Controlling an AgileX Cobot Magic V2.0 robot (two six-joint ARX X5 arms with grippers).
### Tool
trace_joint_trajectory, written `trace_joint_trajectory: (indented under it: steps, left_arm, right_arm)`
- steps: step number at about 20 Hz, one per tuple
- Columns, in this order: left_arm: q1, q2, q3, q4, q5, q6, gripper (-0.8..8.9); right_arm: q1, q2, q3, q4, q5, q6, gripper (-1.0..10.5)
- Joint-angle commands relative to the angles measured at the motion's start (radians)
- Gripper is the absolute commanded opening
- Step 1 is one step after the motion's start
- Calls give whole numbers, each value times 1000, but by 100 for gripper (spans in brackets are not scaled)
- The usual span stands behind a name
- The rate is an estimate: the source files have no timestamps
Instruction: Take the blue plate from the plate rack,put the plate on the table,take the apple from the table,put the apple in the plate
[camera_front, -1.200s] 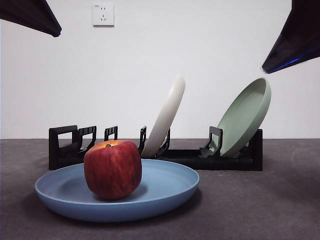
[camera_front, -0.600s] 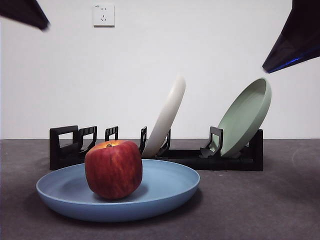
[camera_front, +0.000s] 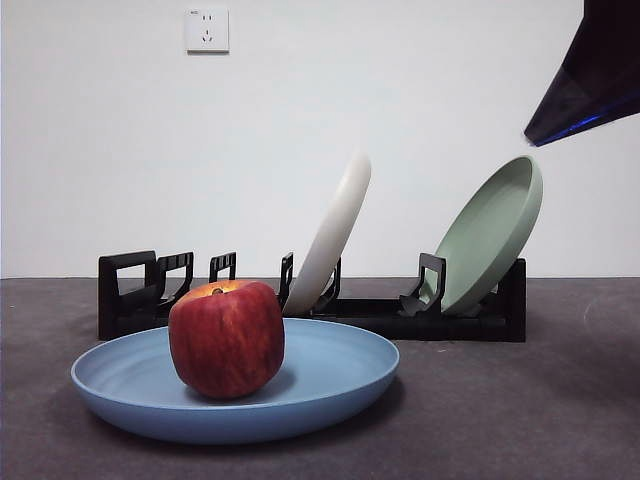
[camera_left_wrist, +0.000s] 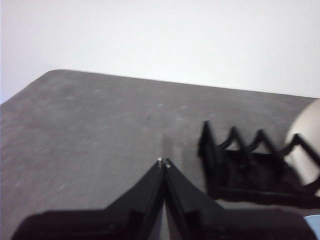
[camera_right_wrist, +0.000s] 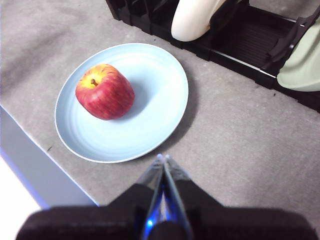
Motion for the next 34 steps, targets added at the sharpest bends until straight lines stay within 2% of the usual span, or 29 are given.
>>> trace_joint_trajectory:
  steps: [1,8,15,18,32,34]
  left_arm:
    - [39,-65,-68,15,2,15,-2]
    - [86,-98,-179,51,8,40,-2]
    - [92,-98,-211,50,180,67,-2]
    - [92,-98,-211,52,227,21,-2]
    - [92,-98,-211,52,227,21,-2]
    - [92,-98,-211,52,227,21,-2]
  right_arm:
    - [0,-2,-3,5,1,6,1]
    - [0,-2,-3,5,1,6,1]
    - [0,-2,-3,5,1,6,1]
    - [0,-2,-3,5,1,6,1]
    - [0,-8,-3,-9,9,5,1]
    - [-5,-29,-3,-10,99,-54,1]
